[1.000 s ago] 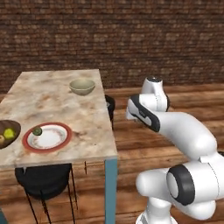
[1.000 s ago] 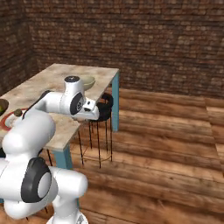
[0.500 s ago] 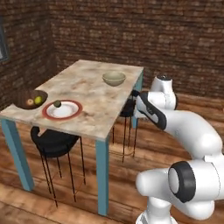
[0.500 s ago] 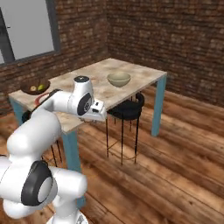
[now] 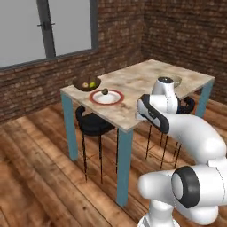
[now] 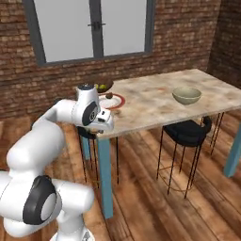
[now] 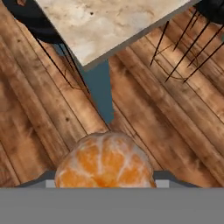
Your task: Take the fruits from the plate on the dining counter and place two fruits in each bowl.
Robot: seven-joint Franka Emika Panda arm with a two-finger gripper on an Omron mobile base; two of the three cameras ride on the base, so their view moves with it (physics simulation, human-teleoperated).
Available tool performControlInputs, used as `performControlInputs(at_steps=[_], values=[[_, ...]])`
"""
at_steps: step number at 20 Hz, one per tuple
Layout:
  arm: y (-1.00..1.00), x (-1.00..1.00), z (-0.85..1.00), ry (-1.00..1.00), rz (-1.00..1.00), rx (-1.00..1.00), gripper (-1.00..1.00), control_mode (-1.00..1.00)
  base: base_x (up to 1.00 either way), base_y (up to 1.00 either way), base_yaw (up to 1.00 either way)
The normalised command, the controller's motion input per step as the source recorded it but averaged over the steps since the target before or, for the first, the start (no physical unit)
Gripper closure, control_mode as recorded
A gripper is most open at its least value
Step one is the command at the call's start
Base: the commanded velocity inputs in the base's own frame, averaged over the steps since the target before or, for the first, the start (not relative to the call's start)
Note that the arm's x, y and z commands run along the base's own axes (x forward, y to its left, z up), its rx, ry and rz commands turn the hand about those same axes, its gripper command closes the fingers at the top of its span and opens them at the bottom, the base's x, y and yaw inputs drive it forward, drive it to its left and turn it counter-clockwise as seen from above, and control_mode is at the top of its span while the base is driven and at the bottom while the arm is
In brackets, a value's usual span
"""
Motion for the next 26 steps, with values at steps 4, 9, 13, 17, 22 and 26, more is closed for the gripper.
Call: performControlInputs(at_steps=[4,9,13,17,22,26], values=[[0.00,0.00,0.00,0.00,0.00,0.00,1.00,1.00,0.00,-0.90,0.73],[0.00,0.00,0.00,0.00,0.00,0.00,1.00,1.00,0.00,-1.00,0.53],[0.00,0.00,0.00,0.00,0.00,0.00,1.00,1.00,0.04,-1.00,0.43],[0.00,0.00,0.00,0.00,0.00,0.00,1.00,1.00,0.00,-1.00,0.10],[0.00,0.00,0.00,0.00,0.00,0.00,1.00,1.00,0.05,-1.00,0.01],[0.00,0.00,0.00,0.00,0.00,0.00,1.00,1.00,0.09,-1.00,0.00]])
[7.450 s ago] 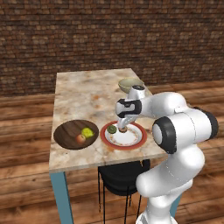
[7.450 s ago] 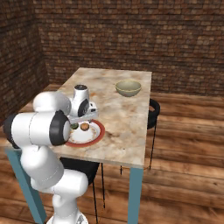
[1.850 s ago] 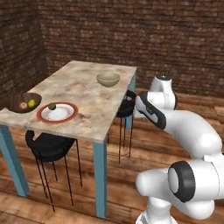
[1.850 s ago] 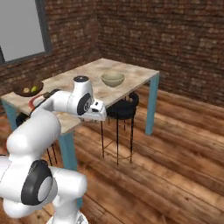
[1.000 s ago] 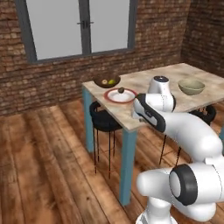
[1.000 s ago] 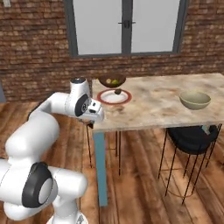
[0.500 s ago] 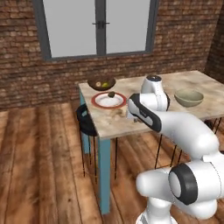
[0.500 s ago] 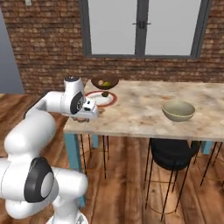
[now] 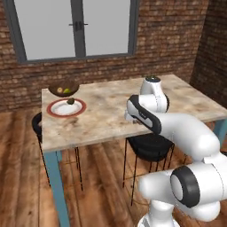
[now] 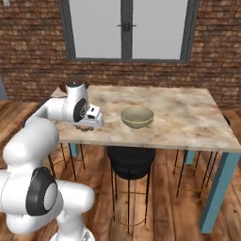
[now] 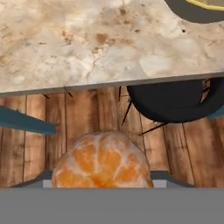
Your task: Take the fruits from the plate on the dining counter and place two fruits in each bowl.
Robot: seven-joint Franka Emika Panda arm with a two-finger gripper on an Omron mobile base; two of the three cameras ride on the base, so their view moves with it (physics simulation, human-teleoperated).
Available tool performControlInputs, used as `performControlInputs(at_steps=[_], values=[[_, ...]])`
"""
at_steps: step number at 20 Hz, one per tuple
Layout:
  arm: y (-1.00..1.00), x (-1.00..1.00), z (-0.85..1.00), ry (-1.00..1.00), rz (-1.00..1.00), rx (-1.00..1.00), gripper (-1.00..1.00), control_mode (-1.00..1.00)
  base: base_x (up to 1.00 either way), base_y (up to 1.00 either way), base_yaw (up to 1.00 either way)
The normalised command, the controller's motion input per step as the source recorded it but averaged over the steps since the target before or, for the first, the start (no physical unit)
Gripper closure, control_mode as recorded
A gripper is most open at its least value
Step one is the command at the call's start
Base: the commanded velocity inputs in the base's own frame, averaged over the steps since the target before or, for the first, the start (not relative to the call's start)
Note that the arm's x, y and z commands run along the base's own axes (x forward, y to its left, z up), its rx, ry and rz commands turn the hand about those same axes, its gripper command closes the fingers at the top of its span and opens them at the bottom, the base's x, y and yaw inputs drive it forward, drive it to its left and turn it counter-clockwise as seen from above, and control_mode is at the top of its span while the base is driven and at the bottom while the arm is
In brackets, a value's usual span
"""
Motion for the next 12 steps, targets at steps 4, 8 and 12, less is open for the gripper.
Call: performControlInputs(at_steps=[4,8,12], values=[[0.00,0.00,0.00,0.00,0.00,0.00,1.00,1.00,0.22,-1.00,0.00],[0.00,0.00,0.00,0.00,0.00,0.00,1.00,1.00,0.53,-0.66,0.00],[0.00,0.00,0.00,0.00,0.00,0.00,1.00,1.00,0.53,-0.18,0.01]])
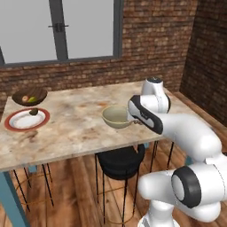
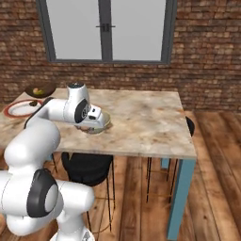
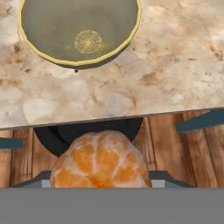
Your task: Take the fruits from the plate on the dining counter and place two fruits in each bowl.
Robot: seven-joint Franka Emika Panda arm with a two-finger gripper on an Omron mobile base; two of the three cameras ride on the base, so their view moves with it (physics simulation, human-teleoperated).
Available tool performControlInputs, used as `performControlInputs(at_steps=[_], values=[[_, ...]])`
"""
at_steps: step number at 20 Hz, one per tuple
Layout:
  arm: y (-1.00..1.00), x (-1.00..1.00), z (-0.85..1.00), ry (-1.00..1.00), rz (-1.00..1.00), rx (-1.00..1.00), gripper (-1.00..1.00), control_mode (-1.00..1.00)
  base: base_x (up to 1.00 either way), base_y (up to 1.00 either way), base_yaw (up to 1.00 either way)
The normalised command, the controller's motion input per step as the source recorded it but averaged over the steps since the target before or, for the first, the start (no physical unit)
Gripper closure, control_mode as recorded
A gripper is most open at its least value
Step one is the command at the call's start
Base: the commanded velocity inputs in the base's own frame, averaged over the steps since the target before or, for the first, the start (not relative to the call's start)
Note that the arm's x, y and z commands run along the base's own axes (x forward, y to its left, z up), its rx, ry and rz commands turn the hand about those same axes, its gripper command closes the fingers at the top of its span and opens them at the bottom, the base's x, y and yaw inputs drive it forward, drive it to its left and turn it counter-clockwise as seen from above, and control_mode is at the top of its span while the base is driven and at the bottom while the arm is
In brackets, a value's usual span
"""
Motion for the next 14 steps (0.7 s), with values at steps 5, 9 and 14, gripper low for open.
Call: performControlInputs(at_steps=[5,9,14], values=[[0.00,0.00,0.00,0.00,0.00,0.00,1.00,1.00,0.44,0.00,0.00],[0.00,0.00,0.00,0.00,0.00,0.00,1.00,1.00,0.46,0.00,0.00],[0.00,0.00,0.00,0.00,0.00,0.00,1.00,1.00,0.48,0.02,0.01]])
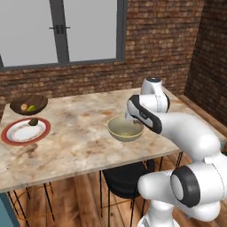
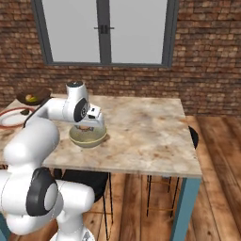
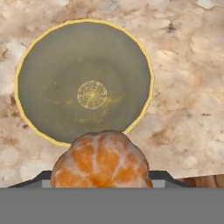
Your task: Take the fruits from the plate on the dining counter and place two fruits in each bowl.
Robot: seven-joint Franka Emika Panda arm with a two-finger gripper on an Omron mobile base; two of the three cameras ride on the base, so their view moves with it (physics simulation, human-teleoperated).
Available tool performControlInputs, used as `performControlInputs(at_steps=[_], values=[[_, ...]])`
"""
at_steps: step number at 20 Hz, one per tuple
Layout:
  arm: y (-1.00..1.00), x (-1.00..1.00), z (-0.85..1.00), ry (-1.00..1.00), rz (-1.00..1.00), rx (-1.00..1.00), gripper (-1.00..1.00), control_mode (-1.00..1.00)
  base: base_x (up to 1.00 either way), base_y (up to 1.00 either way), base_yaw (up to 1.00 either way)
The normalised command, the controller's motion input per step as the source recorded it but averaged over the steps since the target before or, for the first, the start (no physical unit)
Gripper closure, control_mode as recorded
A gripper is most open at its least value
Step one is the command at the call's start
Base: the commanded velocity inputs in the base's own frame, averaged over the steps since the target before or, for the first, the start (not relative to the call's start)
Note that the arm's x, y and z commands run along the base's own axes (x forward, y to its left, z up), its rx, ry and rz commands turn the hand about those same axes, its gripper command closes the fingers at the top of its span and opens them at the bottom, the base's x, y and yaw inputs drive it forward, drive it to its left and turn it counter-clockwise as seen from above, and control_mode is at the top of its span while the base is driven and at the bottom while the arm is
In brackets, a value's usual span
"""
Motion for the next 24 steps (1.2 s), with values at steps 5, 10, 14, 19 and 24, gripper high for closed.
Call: performControlInputs(at_steps=[5,10,14,19,24], values=[[0.15,0.75,-0.08,0.00,0.06,0.00,1.00,-1.00,0.00,0.00,0.00],[0.11,0.46,-0.58,0.00,0.06,0.00,1.00,-1.00,0.00,0.00,0.00],[0.21,0.00,-0.69,0.00,0.04,0.00,1.00,-1.00,0.00,0.00,0.00],[0.10,0.00,-0.34,0.00,0.03,0.00,1.00,-1.00,0.00,0.00,0.00],[0.02,0.00,-0.12,0.00,0.01,0.00,1.00,-1.00,0.00,0.00,0.00]])
